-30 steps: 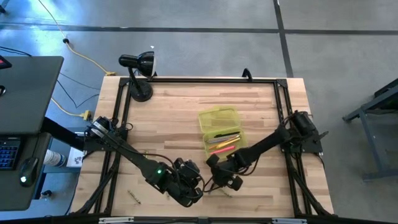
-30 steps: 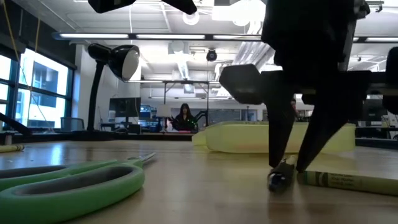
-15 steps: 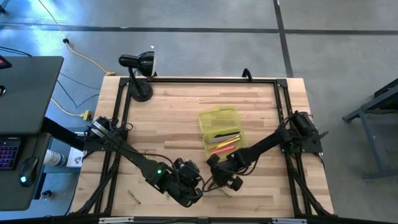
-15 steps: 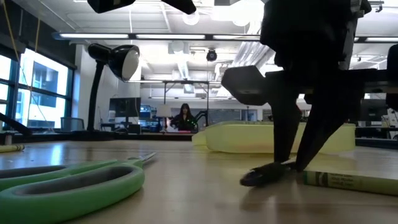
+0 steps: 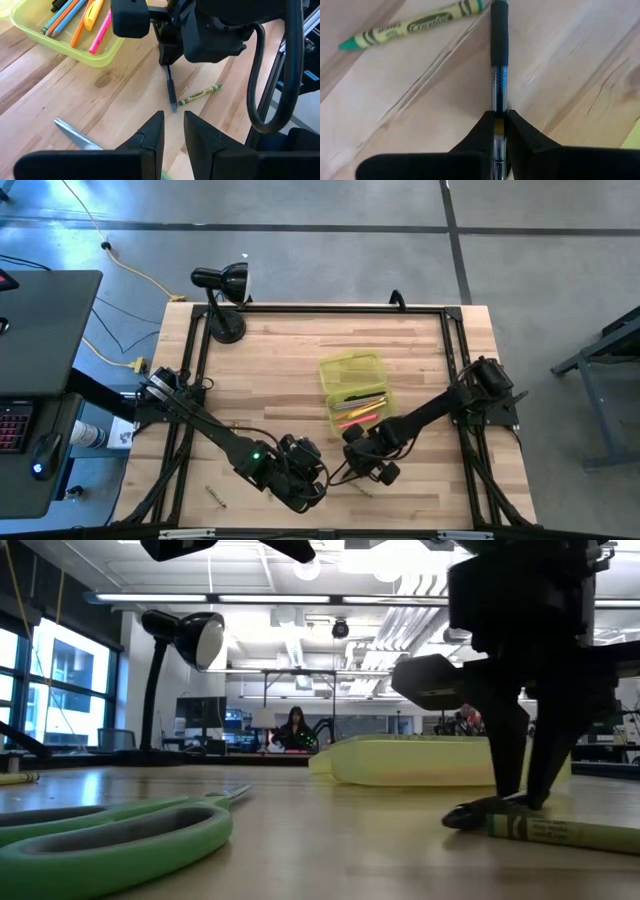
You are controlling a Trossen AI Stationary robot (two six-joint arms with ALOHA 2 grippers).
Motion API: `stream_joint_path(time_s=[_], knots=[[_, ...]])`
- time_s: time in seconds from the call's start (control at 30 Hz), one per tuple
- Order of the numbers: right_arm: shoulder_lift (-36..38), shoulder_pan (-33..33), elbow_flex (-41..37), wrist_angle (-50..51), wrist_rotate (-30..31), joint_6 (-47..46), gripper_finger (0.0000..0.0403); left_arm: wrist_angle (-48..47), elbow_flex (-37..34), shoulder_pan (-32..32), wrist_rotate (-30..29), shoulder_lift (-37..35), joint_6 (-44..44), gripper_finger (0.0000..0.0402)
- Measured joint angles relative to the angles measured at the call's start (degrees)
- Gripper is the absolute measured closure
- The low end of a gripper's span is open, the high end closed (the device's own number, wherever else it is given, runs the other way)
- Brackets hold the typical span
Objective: Pick & place school supplies into a supply box
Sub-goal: Put the black pen into the yellow supply box
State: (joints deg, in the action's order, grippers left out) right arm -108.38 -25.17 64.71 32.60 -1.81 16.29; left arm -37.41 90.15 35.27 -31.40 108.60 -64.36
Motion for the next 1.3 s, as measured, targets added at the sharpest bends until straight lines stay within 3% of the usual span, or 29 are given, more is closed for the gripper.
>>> stream_joint_path(time_s=[0.2,0.77,0.93,1.3], knots=[[4.31,0.02,-0.12,0.6,-0.04,-1.66,0.0381,0.02,0.0,0.0,0.0,-0.01,-0.07,0.0296],[4.55,0.0,-0.11,2.41,0.09,-2.82,0.0388,0.11,0.0,0.0,0.11,-0.01,-0.42,0.0296],[7.66,0.42,-0.09,4.55,0.86,-2.11,0.0388,0.06,0.0,0.0,0.46,0.01,-0.42,0.0296],[24.05,5.06,0.0,10.63,16.25,-2.44,0.0388,0.33,0.0,0.0,0.44,-0.01,-0.48,0.0296]])
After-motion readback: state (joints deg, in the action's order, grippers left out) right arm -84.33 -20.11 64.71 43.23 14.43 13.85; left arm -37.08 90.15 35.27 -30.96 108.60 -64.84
